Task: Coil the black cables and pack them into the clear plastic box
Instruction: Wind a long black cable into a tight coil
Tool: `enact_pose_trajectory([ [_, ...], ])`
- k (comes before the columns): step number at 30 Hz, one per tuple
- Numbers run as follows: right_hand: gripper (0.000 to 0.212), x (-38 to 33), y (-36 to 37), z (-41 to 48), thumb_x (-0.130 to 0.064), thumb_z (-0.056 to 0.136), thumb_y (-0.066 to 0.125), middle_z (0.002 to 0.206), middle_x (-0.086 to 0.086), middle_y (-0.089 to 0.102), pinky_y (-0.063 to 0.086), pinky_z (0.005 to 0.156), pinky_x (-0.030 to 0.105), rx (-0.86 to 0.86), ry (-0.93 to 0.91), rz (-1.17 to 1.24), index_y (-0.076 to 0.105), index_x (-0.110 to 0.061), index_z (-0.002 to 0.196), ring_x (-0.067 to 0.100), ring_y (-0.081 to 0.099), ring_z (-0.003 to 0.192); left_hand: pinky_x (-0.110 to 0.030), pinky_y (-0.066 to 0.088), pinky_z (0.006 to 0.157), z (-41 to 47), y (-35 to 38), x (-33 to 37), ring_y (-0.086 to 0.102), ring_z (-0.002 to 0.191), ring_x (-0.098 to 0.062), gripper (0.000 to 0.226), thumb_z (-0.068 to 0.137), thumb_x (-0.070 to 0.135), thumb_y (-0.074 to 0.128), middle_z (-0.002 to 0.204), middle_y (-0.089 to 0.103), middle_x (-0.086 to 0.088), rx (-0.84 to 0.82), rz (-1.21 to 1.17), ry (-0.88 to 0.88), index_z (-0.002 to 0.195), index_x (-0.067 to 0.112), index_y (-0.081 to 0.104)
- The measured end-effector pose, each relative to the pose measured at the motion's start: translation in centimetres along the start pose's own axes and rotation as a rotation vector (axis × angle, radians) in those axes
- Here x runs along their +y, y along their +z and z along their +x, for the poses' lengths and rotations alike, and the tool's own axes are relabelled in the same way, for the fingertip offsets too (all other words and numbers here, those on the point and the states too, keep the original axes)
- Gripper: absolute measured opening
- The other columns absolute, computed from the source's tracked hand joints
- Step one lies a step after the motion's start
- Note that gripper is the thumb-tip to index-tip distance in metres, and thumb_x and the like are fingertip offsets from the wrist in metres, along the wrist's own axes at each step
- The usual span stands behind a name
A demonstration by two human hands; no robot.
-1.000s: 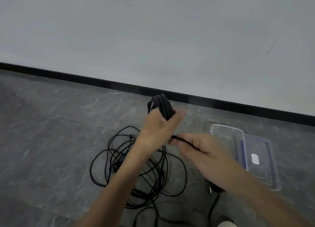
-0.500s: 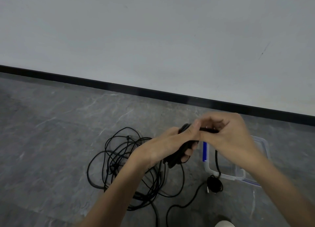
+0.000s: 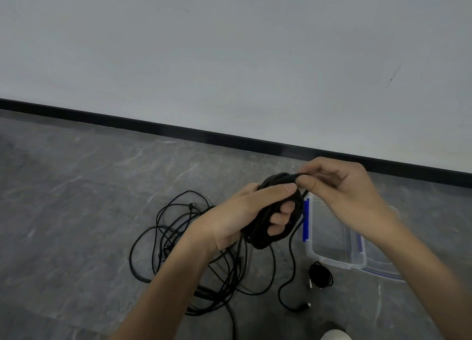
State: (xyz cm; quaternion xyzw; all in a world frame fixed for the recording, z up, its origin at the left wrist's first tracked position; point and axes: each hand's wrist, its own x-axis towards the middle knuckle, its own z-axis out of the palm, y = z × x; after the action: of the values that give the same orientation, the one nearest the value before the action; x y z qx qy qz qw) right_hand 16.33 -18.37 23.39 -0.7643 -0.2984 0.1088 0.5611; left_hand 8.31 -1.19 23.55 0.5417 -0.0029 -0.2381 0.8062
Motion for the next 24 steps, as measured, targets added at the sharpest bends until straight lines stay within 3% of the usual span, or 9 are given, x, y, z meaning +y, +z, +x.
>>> enact_pose_trajectory([
  [3, 0.016, 0.5, -0.1, 0.1, -0.026, 0.083, 0.06, 0.087, -0.003, 0.073, 0.052, 0.079, 0.019, -0.016, 0.051, 0.007, 0.069, -0.018, 0.093, 0.007, 0.068, 0.084, -0.017, 0.036, 0.049, 0.0, -0.4, 0.1, 0.04, 0.048, -0.005, 0.029, 0.094, 0.026, 0.047, 0.056, 0.047, 0.009, -0.032, -0.176, 0.035, 0.068, 0.017, 0.058],
  [7, 0.019, 1.3, 0.2, 0.1, -0.018, 0.097, 0.051, 0.096, 0.006, 0.072, 0.052, 0.091, 0.047, -0.111, 0.095, -0.034, 0.068, -0.011, 0.104, 0.023, 0.067, 0.096, -0.017, 0.038, 0.052, 0.0, -0.8, 0.0, 0.041, 0.049, -0.007, 0.024, 0.087, 0.025, 0.059, 0.055, 0.043, 0.007, -0.117, -0.325, 0.099, 0.067, 0.015, 0.051],
  [11, 0.026, 1.8, 1.0, 0.0, -0.011, 0.097, 0.047, 0.098, 0.01, 0.071, 0.048, 0.089, 0.059, -0.185, 0.181, -0.042, 0.063, -0.027, 0.109, 0.034, 0.066, 0.096, -0.019, 0.045, 0.059, 0.1, -1.1, -0.1, 0.046, 0.053, -0.007, 0.027, 0.086, 0.03, 0.067, 0.058, 0.047, 0.007, -0.139, -0.454, 0.164, 0.071, 0.014, 0.05],
  [15, 0.02, 1.8, 1.6, -0.1, -0.028, 0.099, 0.047, 0.087, 0.01, 0.071, 0.05, 0.086, 0.056, -0.21, 0.228, -0.057, 0.065, -0.024, 0.105, 0.029, 0.067, 0.085, -0.019, 0.045, 0.059, 0.0, -1.4, 0.1, 0.045, 0.052, -0.007, 0.028, 0.083, 0.032, 0.071, 0.058, 0.045, 0.007, -0.091, -0.513, 0.199, 0.07, 0.016, 0.052],
  [18, 0.027, 1.1, 2.0, 0.0, -0.021, 0.101, 0.04, 0.065, 0.002, 0.063, 0.051, 0.073, 0.037, -0.187, 0.238, -0.038, 0.065, -0.018, 0.095, 0.013, 0.06, 0.065, -0.019, 0.046, 0.061, 0.0, -1.5, 0.1, 0.046, 0.054, -0.007, 0.026, 0.083, 0.029, 0.071, 0.059, 0.046, 0.007, -0.084, -0.581, 0.227, 0.071, 0.015, 0.052],
  [20, 0.031, 0.7, 2.2, -0.1, -0.022, 0.102, 0.038, 0.064, 0.003, 0.062, 0.05, 0.069, 0.03, -0.193, 0.254, -0.025, 0.065, -0.01, 0.093, 0.012, 0.06, 0.062, -0.02, 0.046, 0.062, 0.0, -1.5, 0.1, 0.047, 0.055, -0.008, 0.025, 0.084, 0.027, 0.071, 0.06, 0.047, 0.006, -0.092, -0.624, 0.238, 0.073, 0.014, 0.053],
  [24, 0.034, 0.7, 2.2, -0.1, -0.023, 0.102, 0.038, 0.08, 0.013, 0.071, 0.056, 0.082, 0.04, -0.19, 0.327, 0.032, 0.065, -0.003, 0.098, 0.023, 0.069, 0.077, -0.019, 0.046, 0.062, 0.2, -1.3, 0.1, 0.047, 0.055, -0.008, 0.024, 0.083, 0.028, 0.071, 0.06, 0.046, 0.006, -0.072, -0.643, 0.255, 0.074, 0.014, 0.054],
])
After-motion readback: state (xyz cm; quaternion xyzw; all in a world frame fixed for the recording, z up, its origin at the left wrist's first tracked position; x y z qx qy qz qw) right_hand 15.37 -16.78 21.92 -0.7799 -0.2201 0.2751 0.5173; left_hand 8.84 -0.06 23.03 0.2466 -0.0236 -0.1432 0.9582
